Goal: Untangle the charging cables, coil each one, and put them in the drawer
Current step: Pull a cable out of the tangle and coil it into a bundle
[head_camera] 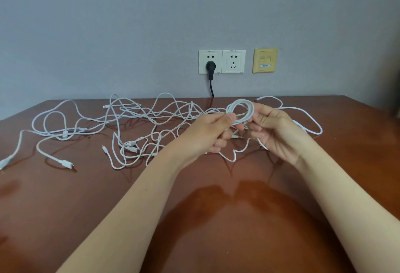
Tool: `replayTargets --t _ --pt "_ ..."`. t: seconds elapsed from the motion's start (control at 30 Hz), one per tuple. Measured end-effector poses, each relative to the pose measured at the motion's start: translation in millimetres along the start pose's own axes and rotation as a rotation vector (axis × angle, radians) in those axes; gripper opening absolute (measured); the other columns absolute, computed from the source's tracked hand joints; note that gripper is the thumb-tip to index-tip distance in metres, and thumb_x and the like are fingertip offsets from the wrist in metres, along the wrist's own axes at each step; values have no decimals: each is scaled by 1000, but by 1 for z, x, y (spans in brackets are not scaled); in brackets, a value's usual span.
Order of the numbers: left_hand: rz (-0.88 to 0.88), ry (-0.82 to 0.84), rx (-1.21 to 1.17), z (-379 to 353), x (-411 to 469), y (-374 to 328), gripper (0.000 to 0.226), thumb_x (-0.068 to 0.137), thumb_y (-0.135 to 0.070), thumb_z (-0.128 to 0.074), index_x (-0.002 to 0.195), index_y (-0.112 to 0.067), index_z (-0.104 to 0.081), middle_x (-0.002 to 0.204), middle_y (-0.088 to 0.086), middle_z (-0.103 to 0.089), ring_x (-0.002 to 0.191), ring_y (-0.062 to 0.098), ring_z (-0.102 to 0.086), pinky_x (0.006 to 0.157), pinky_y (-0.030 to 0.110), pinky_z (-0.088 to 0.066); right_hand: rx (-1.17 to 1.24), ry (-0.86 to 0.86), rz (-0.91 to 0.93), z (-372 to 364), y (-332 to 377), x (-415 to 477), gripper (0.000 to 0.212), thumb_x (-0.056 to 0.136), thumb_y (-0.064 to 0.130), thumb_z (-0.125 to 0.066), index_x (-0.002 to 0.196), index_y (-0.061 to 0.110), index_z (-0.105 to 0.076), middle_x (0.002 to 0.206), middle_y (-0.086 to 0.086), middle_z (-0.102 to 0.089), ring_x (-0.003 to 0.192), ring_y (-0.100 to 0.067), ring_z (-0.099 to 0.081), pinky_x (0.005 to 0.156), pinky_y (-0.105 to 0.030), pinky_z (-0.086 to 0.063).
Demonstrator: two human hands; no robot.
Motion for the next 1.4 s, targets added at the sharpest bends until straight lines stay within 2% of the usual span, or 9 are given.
replayTargets --t 0.1,0.27,0.4,0.53,0.67,0.8,1.1,1.27,1.4 --pt "16 125 -44 -16 -5 1 29 99 -24 -40 82 -14 -61 51 -10 -39 42 2 -29 41 12 -21 -50 39 1 -2 0 -1 32 77 -7 -46 69 11 -71 51 1 -55 49 -11 -43 50 -18 -31" --pt "-43 79 19 -16 -3 -3 28 100 -19 -38 82 -10 -57 55 -6 -40 43 2 -34 41 12 -25 -662 -56 -33 -7 -15 -5 41 93 -2 -38 60 16 -53 46 2 -56 42 -11 -41 40 -18 -32" --pt "-75 -113 170 14 4 -4 33 101 -16 -37 70 -9 -48 58 -1 -38 47 8 -30 45 18 -27 -1385 -92 110 -21 -11 -5 40 97 28 -41 57 31 -44 65 1 -56 74 -20 -56 71 -33 -45" --pt "-84 -273 341 38 9 1 33 100 -20 -40 87 5 -56 60 2 -39 49 14 -31 53 30 -25 -1404 -159 203 -24 7 -10 37 96 31 -39 61 21 -44 70 -5 -58 81 -31 -57 73 -38 -45" --pt "-126 -316 380 35 8 -3 36 100 -18 -39 68 -6 -51 53 -2 -38 49 14 -31 54 31 -25 -1545 -58 207 -39 -6 -12 28 98 34 -35 88 18 -56 92 -14 -65 92 -36 -56 73 -37 -39" --pt "-94 -442 367 49 7 -1 38 100 -20 -36 76 3 -56 58 3 -41 58 25 -36 66 35 -30 -1614 -46 278 -54 -1 -17 22 99 35 -31 82 22 -39 95 -13 -63 95 -36 -54 67 -34 -30" --pt "87 -514 838 49 -2 -2 30 101 -19 -34 106 3 -54 113 20 -57 110 34 -49 72 29 -27 -1826 79 402 -75 -3 -27 24 101 33 -26 85 17 -32 97 -9 -63 91 -34 -56 63 -32 -23" --pt "105 -482 702 49 -3 5 22 101 -23 -36 108 -6 -49 109 14 -56 101 28 -50 69 27 -26 -1792 175 519 -85 -5 -32 25 101 25 -34 110 12 -53 108 -6 -57 92 -33 -56 63 -34 -34" --pt "62 -417 556 45 0 9 11 98 -17 -40 104 -12 -48 89 5 -56 84 20 -47 63 28 -33 -1768 179 583 -85 -4 -31 29 95 24 -40 94 7 -63 102 -8 -57 57 -29 -51 42 -27 -30"
Point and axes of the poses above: each hand's wrist, its own x-axis towards the middle knuckle, its own z-axis out of the back of the hand, y = z × x, the point moved 10 cm from there along x, towards the middle knuckle
